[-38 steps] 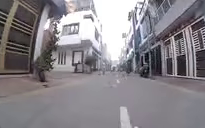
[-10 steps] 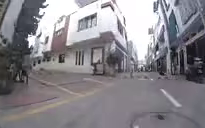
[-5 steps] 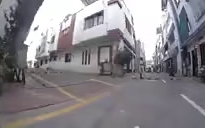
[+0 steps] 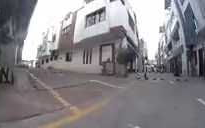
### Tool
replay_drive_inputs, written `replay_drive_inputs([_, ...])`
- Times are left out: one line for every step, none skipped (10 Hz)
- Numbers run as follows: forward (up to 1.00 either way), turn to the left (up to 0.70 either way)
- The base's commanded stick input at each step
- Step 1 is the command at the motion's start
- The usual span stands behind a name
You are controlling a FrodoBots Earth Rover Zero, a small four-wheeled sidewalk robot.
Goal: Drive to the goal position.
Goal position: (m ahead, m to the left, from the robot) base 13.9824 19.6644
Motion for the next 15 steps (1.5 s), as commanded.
replay_drive_inputs([1.0, 0.0])
replay_drive_inputs([1.0, 0.15])
replay_drive_inputs([1.0, 0.4])
replay_drive_inputs([1.0, 0.4])
replay_drive_inputs([1.0, 0.4])
replay_drive_inputs([1.0, 0.4])
replay_drive_inputs([1.0, 0.05])
replay_drive_inputs([1.0, 0.0])
replay_drive_inputs([1.0, 0.0])
replay_drive_inputs([1.0, 0.0])
replay_drive_inputs([1.0, 0.0])
replay_drive_inputs([1.0, 0.0])
replay_drive_inputs([1.0, 0.0])
replay_drive_inputs([1.0, 0.12])
replay_drive_inputs([1.0, 0.23])
